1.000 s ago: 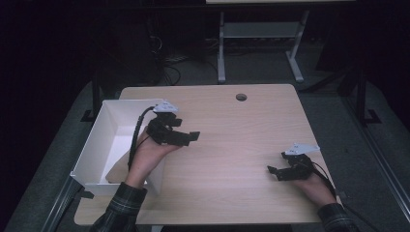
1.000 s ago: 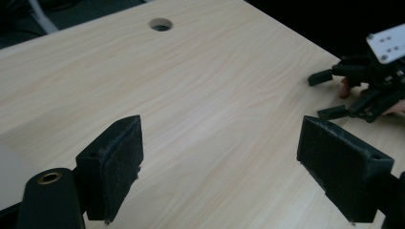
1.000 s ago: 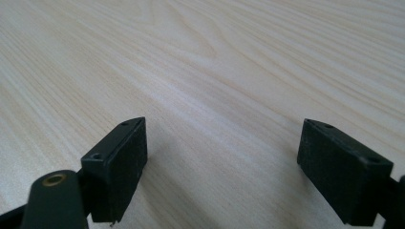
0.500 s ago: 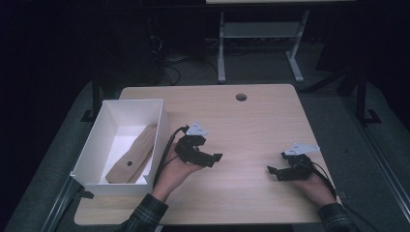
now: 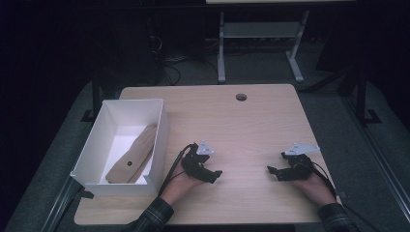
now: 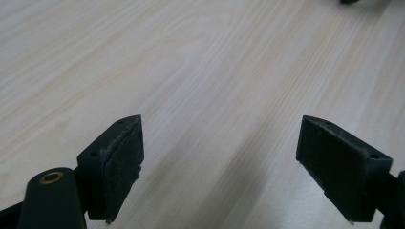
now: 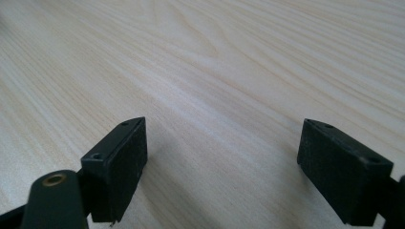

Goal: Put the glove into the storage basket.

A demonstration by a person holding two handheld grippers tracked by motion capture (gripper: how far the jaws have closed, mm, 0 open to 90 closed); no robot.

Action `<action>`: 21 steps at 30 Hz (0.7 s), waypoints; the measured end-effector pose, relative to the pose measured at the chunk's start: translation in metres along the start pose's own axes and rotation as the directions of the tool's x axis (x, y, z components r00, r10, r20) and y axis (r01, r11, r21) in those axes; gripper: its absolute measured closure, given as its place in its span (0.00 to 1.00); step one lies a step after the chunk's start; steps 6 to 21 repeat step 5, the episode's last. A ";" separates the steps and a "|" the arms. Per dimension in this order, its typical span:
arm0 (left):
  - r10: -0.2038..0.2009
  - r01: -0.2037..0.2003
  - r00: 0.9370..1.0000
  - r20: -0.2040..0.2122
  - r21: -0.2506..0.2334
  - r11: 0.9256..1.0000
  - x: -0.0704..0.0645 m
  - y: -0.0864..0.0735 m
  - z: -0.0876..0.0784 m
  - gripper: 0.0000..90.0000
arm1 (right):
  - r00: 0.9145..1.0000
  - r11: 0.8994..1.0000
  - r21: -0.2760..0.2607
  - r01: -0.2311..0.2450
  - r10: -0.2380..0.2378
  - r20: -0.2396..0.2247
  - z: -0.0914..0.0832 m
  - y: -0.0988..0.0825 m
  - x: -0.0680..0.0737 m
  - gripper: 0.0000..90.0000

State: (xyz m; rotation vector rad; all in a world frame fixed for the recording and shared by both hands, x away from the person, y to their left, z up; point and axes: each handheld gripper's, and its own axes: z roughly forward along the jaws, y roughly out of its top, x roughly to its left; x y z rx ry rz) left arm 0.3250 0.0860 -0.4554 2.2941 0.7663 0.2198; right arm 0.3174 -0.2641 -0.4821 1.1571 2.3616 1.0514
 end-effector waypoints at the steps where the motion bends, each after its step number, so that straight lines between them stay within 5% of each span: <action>1: -0.009 0.009 1.000 0.002 0.002 1.000 0.000 -0.001 0.002 0.18 | 1.000 1.000 -0.001 0.001 -0.001 0.000 0.000 0.000 0.000 0.19; 21: -0.007 0.007 1.000 0.000 0.014 1.000 0.000 -0.003 0.004 0.18 | 1.000 1.000 0.000 0.000 0.000 0.000 0.000 0.000 0.000 0.19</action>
